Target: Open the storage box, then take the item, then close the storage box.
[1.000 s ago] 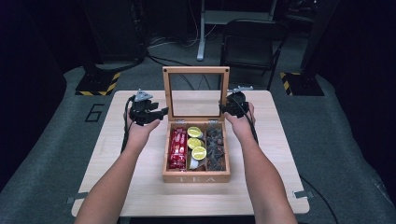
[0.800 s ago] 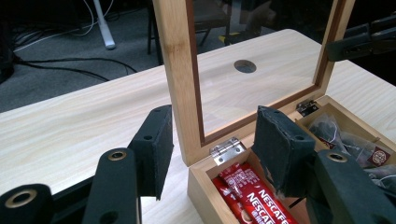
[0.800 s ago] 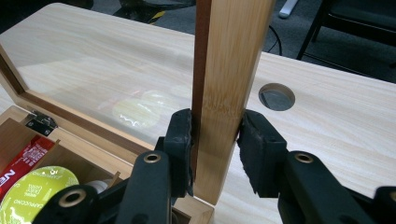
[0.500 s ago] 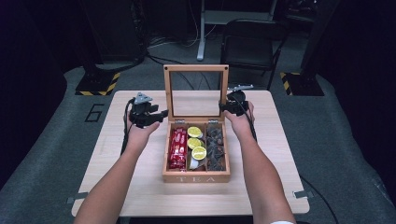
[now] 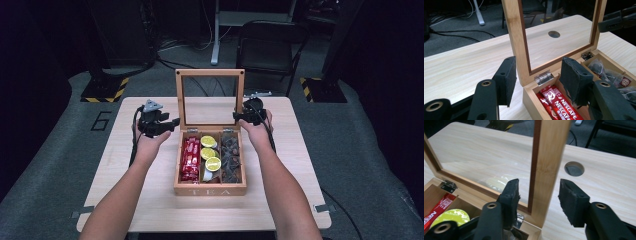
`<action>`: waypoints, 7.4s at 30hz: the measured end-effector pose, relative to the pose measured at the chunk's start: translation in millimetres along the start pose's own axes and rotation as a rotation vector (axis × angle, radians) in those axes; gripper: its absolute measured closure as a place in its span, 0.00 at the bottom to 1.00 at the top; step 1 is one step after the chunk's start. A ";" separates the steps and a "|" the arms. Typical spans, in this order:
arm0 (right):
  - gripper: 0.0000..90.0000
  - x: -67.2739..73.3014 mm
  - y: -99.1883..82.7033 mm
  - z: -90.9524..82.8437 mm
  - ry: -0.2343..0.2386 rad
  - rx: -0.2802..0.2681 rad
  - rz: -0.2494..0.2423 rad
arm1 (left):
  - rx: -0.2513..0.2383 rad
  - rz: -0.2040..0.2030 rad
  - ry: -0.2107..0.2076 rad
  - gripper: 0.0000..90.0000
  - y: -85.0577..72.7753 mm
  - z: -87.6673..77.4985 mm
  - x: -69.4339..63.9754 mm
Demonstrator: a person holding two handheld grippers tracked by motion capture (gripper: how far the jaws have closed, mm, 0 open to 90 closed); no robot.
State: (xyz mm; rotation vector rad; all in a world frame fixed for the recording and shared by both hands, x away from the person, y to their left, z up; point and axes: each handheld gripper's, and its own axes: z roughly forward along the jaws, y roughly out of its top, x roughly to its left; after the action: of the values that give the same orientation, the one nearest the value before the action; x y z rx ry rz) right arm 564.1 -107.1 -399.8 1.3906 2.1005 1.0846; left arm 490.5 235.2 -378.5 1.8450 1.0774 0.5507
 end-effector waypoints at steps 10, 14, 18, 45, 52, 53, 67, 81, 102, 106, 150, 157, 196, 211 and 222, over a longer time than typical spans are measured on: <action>0.43 -0.4 -9.2 -19.8 0.007 -0.025 -0.032 | 0.001 -0.004 -0.017 0.50 -0.3 -0.5 -2.7; 0.40 2.1 -12.0 -28.0 0.011 -0.020 -0.059 | 0.009 -0.007 -0.038 0.49 -1.4 -1.4 -5.4; 0.35 9.3 -14.9 -37.6 0.026 -0.025 -0.101 | 0.017 0.003 -0.054 0.49 -3.7 -2.9 -8.3; 0.34 54.2 -46.8 -66.8 0.188 -0.040 -0.211 | 0.003 0.003 -0.060 0.49 -7.4 -22.3 -6.2; 0.36 60.8 -55.5 -67.8 0.212 -0.047 -0.215 | 0.004 0.009 -0.068 0.49 -8.2 -21.3 -10.6; 0.37 62.2 -57.0 -67.8 0.219 -0.049 -0.217 | 0.004 0.010 -0.068 0.49 -8.2 -21.0 -10.7; 0.36 82.5 -78.1 -57.2 0.279 0.000 -0.261 | -0.001 0.008 -0.067 0.49 -8.4 -22.9 -10.8; 0.33 103.5 -92.6 -49.7 0.323 0.050 -0.351 | 0.002 0.006 -0.068 0.49 -9.9 -22.5 -11.3; 0.32 119.8 -100.9 -35.7 0.309 0.097 -0.423 | -0.006 0.003 -0.064 0.49 -10.2 -24.9 -9.3; 0.32 120.3 -101.3 -33.4 0.306 0.111 -0.423 | -0.008 0.001 -0.061 0.49 -11.1 -25.5 -9.2; 0.41 64.9 -84.5 -74.2 0.259 0.025 -0.309 | -0.003 0.005 -0.059 0.49 -8.4 -27.2 -6.6; 0.41 41.9 -83.8 -82.4 0.198 0.004 -0.288 | -0.003 0.001 -0.056 0.49 -9.7 -27.3 -4.8; 0.41 -64.5 -119.7 -86.7 -0.103 0.058 -0.065 | 0.001 -0.011 -0.050 0.49 -14.5 -27.3 -1.6; 0.41 -79.6 -135.2 -81.2 -0.138 0.087 -0.010 | -0.001 -0.012 -0.046 0.49 -15.5 -27.1 -0.9; 0.41 -84.0 -144.3 -74.7 -0.149 0.115 0.008 | 0.004 -0.006 -0.047 0.49 -16.0 -27.0 -2.0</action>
State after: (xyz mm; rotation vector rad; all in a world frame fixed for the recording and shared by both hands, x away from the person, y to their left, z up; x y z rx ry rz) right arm 463.5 -241.2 -473.2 1.4858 2.0789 0.8470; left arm 462.7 249.9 -378.9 1.8482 1.0533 0.4997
